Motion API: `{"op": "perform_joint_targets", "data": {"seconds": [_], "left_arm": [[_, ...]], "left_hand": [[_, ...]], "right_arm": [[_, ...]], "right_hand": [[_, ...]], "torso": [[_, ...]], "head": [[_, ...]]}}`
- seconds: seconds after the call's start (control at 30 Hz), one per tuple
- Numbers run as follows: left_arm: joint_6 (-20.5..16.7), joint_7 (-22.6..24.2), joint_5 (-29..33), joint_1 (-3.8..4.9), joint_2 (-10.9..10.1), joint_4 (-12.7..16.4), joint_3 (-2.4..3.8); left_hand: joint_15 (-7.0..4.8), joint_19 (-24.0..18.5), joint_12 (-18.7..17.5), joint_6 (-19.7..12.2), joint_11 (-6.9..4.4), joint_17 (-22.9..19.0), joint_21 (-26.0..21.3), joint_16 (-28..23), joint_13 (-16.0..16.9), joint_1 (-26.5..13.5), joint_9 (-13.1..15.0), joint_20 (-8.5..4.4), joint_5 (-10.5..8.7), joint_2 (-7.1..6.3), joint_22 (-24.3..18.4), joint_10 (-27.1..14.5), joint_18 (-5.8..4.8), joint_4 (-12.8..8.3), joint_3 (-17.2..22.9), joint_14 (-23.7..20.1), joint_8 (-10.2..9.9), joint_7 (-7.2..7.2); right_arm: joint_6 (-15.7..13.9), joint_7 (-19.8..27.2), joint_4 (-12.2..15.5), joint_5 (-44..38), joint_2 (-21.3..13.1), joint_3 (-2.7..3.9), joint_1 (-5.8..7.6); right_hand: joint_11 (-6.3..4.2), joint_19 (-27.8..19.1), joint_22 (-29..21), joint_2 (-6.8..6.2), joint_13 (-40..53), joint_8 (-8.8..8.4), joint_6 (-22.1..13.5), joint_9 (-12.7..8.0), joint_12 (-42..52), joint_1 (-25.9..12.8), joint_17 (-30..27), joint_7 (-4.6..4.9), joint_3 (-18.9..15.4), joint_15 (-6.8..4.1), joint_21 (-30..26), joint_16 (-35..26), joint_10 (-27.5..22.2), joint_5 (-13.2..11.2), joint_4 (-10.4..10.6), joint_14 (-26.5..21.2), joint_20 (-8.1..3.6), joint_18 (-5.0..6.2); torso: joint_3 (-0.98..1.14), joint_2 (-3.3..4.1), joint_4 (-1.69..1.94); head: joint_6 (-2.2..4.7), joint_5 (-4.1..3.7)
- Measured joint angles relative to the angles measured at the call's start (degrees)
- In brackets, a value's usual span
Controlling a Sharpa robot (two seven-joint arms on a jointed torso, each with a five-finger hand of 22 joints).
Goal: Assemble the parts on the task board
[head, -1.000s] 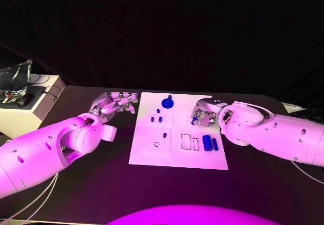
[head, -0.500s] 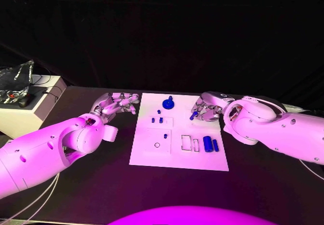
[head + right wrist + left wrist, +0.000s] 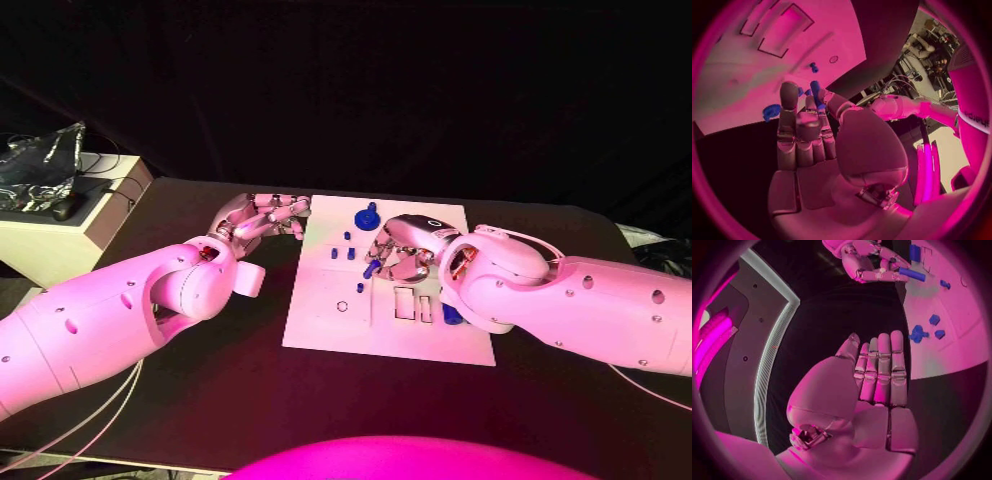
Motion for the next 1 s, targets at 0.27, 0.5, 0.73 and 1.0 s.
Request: {"op": "perform_joint_targets", "data": {"seconds": [0.27,0.5,0.73,1.0], "left_arm": [[0.23,0.01,0.00,0.00,0.21,-0.14,0.00],[0.37,0.02,0.00,0.00,0.22,-0.14,0.00],[0.44,0.03,0.00,0.00,0.16,-0.14,0.00],[0.51,0.03,0.00,0.00,0.12,-0.14,0.00]], "left_hand": [[0.00,0.00,0.00,0.00,0.00,0.00,0.00,0.00,0.00,0.00,0.00,0.00,0.00,0.00,0.00,0.00,0.01,0.00,0.00,0.00,0.00,0.00],[0.00,0.00,0.00,0.00,0.00,0.00,0.00,0.00,0.00,0.00,0.00,0.00,0.00,0.00,0.05,0.00,0.00,0.18,-0.18,0.00,0.00,0.00],[0.00,0.00,0.00,0.00,0.00,0.00,0.00,0.00,0.00,0.00,0.00,0.00,0.00,0.00,0.05,0.00,0.00,0.25,-0.25,0.00,0.00,0.00],[0.00,0.00,0.00,0.00,0.00,0.00,0.00,0.00,0.00,0.00,0.00,0.00,0.00,0.00,0.04,0.00,0.01,0.25,-0.25,0.00,0.00,0.00]], "right_arm": [[-0.29,0.22,0.45,-2.86,3.09,-0.36,-1.46],[-0.32,0.39,-1.21,-4.86,4.96,-1.03,-2.37],[-0.31,0.53,-2.32,-6.77,5.79,-1.24,-3.31],[-0.31,0.65,-2.71,-8.50,6.48,-1.31,-3.89]], "right_hand": [[-0.05,0.00,0.01,0.00,0.01,0.00,0.00,0.00,0.00,0.00,-0.02,0.00,0.01,0.08,0.00,0.00,-0.05,-0.12,-0.15,0.08,0.00,0.01],[-0.06,0.00,0.21,0.00,0.02,0.00,0.00,0.00,-0.01,0.00,-0.16,0.00,0.00,0.08,0.00,0.00,-0.06,-0.29,-0.16,0.09,0.00,0.01],[-0.06,0.01,0.36,0.00,0.04,0.00,0.00,0.00,-0.04,0.00,-0.16,0.00,0.18,0.09,0.00,0.00,-0.06,-0.34,-0.47,0.09,0.00,0.01],[0.05,-0.03,0.44,-0.01,0.05,0.01,0.01,0.00,-0.21,0.01,-0.16,-0.01,0.18,0.09,0.00,0.00,0.05,-0.18,-0.48,0.09,0.04,0.01]], "torso": [[-0.03,0.03,0.00],[-0.05,0.02,-0.01],[-0.03,0.02,-0.01],[0.00,0.04,-0.05]], "head": [[-0.37,1.41],[-0.62,2.01],[-0.88,2.28],[-1.05,2.37]]}}
